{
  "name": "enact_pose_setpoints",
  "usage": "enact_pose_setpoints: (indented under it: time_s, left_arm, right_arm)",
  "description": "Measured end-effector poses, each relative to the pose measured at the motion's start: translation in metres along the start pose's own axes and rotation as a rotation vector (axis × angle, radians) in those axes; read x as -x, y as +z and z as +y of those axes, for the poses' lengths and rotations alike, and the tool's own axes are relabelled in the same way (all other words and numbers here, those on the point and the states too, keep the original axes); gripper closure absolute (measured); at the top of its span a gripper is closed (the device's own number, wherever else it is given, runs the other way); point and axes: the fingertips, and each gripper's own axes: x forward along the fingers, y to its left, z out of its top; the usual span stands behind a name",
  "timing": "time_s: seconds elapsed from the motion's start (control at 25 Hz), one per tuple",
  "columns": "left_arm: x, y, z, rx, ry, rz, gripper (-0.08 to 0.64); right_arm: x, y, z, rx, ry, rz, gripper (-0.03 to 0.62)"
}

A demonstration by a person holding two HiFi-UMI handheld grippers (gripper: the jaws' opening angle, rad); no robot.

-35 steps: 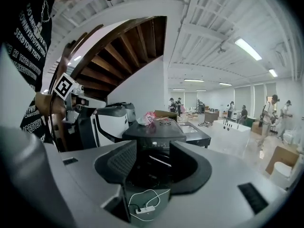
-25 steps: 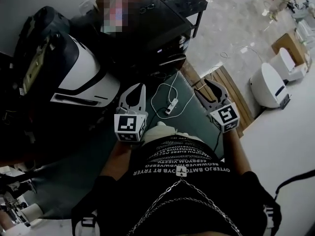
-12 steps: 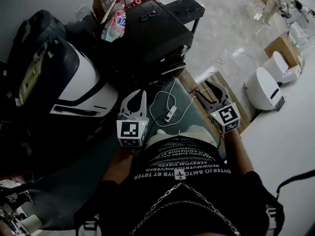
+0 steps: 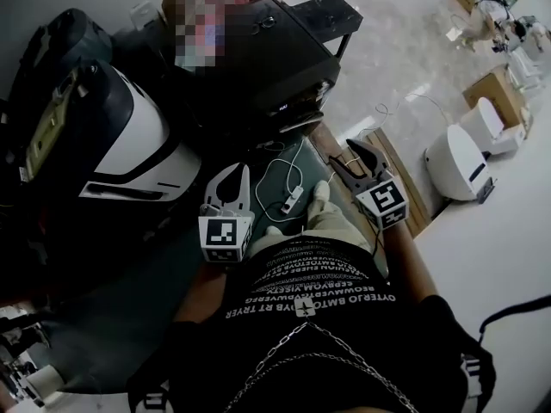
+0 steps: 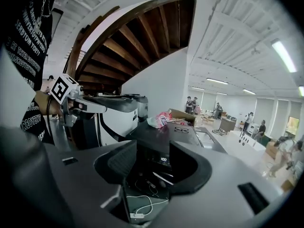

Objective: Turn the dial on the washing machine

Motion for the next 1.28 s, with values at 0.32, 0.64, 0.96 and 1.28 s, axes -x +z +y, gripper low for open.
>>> enact_pose_setpoints:
  time_s: [0.32,0.64,0.96,1.28]
  left_arm:
    - [-0.046,-0.012,0.008,0.008,0.1,0.09,0.555]
    - [-0.143,-0.004,0.026,0.022,0.206,0.118,0.555]
    - [-0.223,0.007,0.034,0.016,0.32,0.117,0.555]
    - [-0.228,0.003,0.042,0.043,0.435,0.153,0.555]
  right_arm:
    - [-0.061,-0.05,-0.073,-0.075,0.014,0.057,0.379]
    - [-0.146,-0.112,-0.15,-0.096,0.066,0.172,0.377]
    - [-0.232,-0.166,-0.224,-0.059,0.098,0.231,0.377]
    - [-0.298,-0.203,-0.249,-0.045,0.117,0.297,0.368]
